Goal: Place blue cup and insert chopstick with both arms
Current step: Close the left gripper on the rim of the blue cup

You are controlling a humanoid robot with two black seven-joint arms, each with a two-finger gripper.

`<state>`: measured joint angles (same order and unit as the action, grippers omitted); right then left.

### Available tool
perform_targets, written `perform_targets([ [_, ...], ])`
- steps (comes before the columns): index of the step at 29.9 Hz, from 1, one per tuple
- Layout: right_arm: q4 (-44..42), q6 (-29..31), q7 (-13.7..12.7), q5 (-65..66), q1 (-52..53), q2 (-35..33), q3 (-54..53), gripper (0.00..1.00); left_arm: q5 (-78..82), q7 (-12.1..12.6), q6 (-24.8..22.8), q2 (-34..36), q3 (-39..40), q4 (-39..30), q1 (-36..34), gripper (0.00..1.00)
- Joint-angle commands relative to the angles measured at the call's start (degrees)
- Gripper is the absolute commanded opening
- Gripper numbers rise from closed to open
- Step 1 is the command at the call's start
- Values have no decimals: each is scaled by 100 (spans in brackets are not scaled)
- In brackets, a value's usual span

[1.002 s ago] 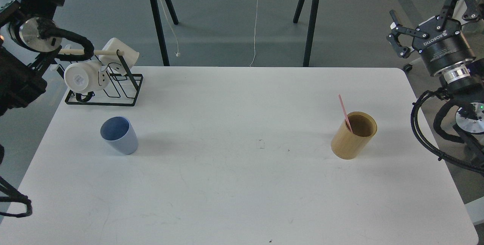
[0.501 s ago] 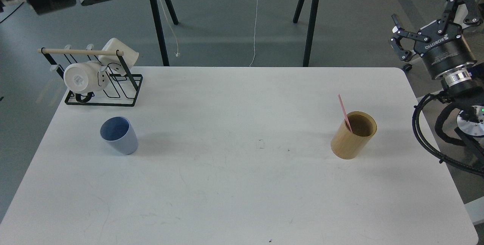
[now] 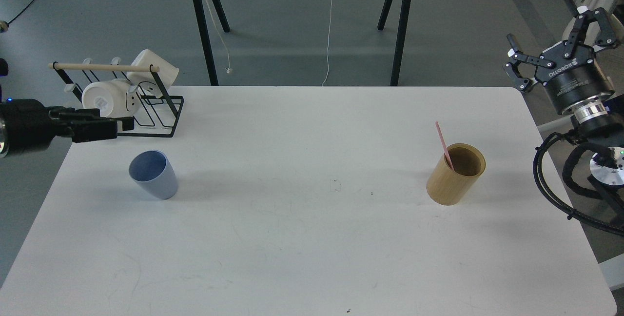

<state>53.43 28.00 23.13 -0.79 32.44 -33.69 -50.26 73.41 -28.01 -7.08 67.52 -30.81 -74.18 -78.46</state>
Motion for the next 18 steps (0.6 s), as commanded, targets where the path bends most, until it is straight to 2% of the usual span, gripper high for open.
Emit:
perform_targets([
  [1,0,0,-2,0,-27,-6,-10,99,174,1,163,-537,13,745,479,100],
  [6,0,0,-2,9,-80,-6,-10,99,156,1,356,-1205,22,1625,1007,100],
  [12,-8,0,7,9,-132,-6,-10,99,139,1,383,-1531,22,1933,1218,100],
  [18,-8,0,7,9,-141,-6,-19,99,130,1,366,-2006,31,2523,1526,98],
])
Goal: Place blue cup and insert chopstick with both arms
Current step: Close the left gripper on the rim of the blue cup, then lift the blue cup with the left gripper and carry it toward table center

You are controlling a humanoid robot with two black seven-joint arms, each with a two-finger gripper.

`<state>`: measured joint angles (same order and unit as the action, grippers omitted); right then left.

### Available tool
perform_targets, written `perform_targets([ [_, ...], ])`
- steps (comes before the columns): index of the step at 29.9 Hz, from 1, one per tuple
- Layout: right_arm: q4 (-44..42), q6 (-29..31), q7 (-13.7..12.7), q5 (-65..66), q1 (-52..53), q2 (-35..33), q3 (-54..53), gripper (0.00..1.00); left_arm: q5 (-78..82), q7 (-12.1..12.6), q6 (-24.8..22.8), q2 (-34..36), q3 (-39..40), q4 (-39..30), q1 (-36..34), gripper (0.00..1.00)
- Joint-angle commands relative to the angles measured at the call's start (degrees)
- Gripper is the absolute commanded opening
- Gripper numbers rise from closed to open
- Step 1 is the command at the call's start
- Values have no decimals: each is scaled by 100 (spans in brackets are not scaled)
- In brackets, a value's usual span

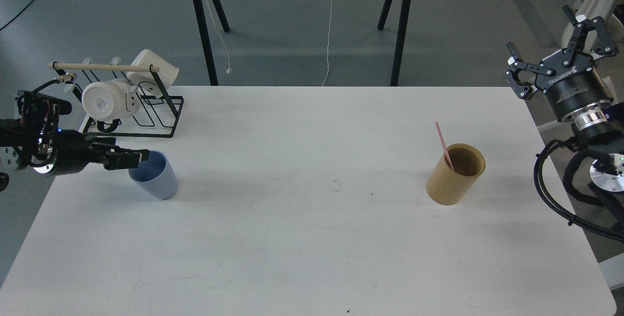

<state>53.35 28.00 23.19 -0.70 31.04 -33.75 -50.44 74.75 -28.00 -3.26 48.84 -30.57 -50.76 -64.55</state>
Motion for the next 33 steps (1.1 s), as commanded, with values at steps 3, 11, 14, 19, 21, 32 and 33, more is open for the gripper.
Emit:
perform_targets([
  [3,0,0,1,0,-11,0,-1,99,-4,0,-8,-155,42,181,215,96],
  [11,0,0,1,0,-11,0,-1,99,-4,0,1,-182,68,277,329,68],
  [14,0,0,1,0,-19,0,-10,99,-4,0,-8,-182,130,277,338,53],
  [19,0,0,1,0,-63,0,-10,99,49,0,10,-182,130,365,443,30],
  [21,0,0,1,0,-63,0,-10,99,75,0,71,-182,130,453,461,28],
  [32,-17,0,10,0,-72,0,-10,99,66,0,150,-147,147,357,452,2],
  [33,-35,0,10,0,-72,0,-10,99,66,0,150,-138,147,348,452,0],
])
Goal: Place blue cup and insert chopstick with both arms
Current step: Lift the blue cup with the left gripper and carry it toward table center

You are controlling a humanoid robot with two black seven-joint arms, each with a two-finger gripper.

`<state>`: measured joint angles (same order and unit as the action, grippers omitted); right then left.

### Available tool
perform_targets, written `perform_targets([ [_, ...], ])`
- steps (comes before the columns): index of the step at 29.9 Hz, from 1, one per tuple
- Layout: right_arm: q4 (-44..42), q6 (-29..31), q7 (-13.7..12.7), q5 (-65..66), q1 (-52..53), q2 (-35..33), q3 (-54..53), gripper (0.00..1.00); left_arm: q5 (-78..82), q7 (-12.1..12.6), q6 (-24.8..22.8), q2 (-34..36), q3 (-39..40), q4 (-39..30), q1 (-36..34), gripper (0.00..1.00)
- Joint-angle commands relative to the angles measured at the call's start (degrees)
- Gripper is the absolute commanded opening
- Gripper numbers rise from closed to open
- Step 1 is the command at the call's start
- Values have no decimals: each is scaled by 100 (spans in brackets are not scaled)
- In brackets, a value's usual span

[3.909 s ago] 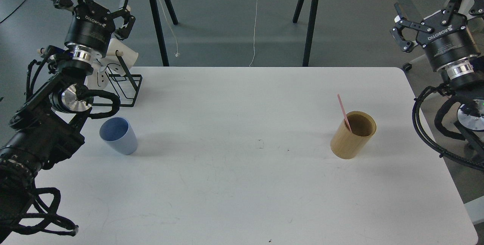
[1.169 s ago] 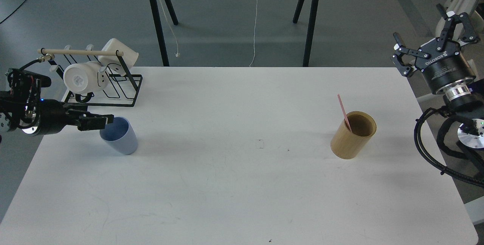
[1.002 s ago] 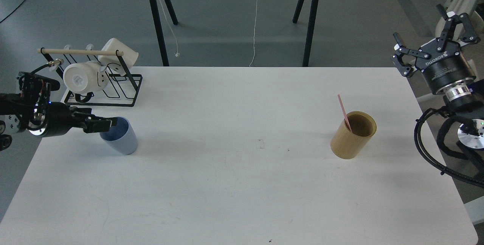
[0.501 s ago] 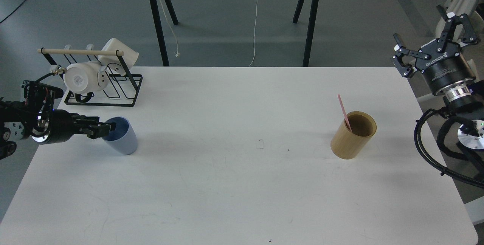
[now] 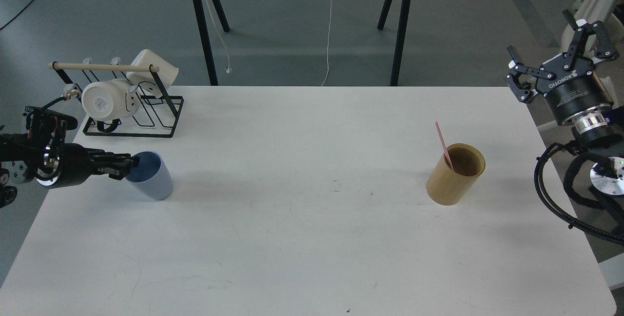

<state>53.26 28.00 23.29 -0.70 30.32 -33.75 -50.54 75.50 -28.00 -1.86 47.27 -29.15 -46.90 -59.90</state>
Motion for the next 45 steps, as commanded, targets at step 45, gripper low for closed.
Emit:
perform_targets([
  [45,-1178,0,0,-9,176,53,-70,99,-570,0,-1053,-4586,-1427,-470,-3591,0],
])
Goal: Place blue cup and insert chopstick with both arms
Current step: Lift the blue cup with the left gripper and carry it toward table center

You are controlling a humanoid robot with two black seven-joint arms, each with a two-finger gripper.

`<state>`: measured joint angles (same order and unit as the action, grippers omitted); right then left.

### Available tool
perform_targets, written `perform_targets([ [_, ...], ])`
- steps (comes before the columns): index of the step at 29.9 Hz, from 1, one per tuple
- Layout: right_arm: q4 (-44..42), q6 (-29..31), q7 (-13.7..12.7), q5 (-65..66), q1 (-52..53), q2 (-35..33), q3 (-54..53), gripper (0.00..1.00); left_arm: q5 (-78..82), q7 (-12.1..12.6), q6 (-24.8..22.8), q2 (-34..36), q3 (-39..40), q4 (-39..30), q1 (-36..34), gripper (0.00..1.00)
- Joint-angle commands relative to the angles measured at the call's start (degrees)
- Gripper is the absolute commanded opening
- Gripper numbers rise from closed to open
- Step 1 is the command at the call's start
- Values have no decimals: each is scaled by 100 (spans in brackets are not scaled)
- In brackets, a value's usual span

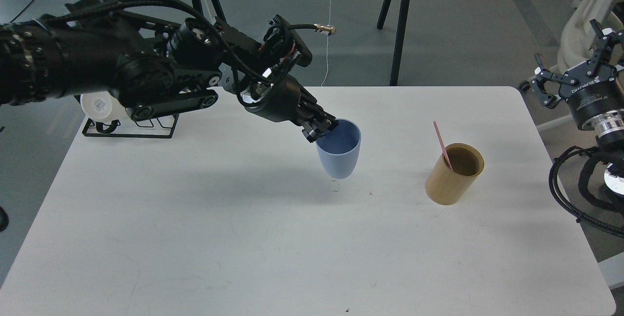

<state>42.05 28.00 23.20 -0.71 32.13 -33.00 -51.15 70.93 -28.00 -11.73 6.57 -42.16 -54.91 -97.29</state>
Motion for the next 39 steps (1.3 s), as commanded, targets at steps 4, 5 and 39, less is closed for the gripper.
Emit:
perform_targets([
  [4,-83,0,9,-8,-5,-22,-9,99,-351,0,-84,-657,-144,779,351,0],
  [5,-83,0,9,-8,-5,-13,-9,99,-352,0,-84,-657,-187,946,456,0],
  [39,-75,0,0,-8,-14,-22,0,99,-343,0,-49,-657,-206,2380,2171,6],
])
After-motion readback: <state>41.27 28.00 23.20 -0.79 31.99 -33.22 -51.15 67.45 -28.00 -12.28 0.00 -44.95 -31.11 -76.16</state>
